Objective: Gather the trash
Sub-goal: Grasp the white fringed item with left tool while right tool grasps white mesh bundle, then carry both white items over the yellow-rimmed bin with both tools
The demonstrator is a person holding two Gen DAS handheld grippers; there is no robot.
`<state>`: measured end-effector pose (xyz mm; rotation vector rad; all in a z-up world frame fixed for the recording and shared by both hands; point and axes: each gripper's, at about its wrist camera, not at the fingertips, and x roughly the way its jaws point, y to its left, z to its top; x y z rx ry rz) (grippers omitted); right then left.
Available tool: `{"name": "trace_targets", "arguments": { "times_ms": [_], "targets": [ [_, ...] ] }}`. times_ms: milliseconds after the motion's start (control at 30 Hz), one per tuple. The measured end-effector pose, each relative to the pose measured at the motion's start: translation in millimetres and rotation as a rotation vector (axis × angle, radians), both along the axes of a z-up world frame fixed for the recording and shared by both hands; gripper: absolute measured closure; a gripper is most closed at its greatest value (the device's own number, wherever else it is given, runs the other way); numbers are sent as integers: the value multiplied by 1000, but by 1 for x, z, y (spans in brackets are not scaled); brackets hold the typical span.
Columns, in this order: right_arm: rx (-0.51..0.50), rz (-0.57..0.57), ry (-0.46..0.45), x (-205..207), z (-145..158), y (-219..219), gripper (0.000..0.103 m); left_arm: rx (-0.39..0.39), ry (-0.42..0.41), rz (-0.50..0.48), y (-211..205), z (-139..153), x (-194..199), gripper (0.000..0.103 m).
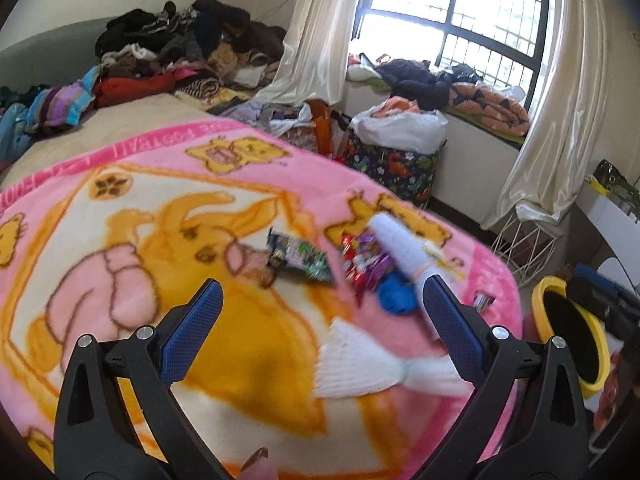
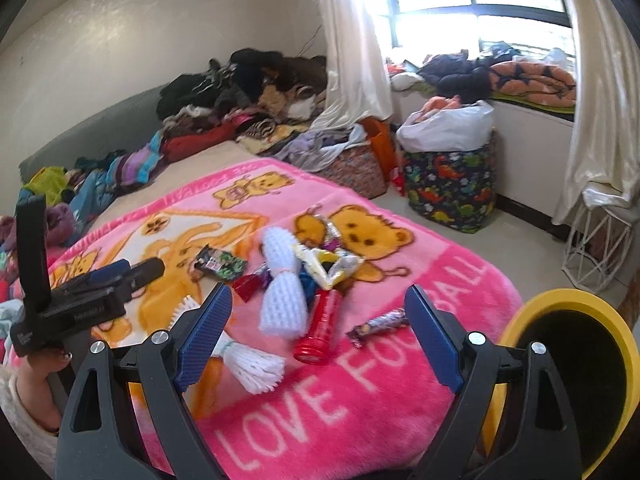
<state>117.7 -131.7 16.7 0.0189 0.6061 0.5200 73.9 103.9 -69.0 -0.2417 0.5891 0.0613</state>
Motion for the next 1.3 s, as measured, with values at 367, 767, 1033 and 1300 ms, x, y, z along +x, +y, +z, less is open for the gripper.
{"name": "trace_targets", "arguments": {
  "times_ms": [367, 767, 1033, 1300],
  "targets": [
    [-22, 89, 136, 49, -29, 43, 33, -117, 118, -142, 2, -46, 5, 30],
    [-30, 133, 309, 78, -74, 62, 76, -145, 171, -204, -11, -72, 13, 41],
    [68, 108, 283, 46, -67, 33, 79, -140, 165, -238, -20, -68, 11, 79],
    [92, 118, 242, 24, -45, 15, 80, -125, 143, -278, -30, -59, 8, 93]
  ]
}}
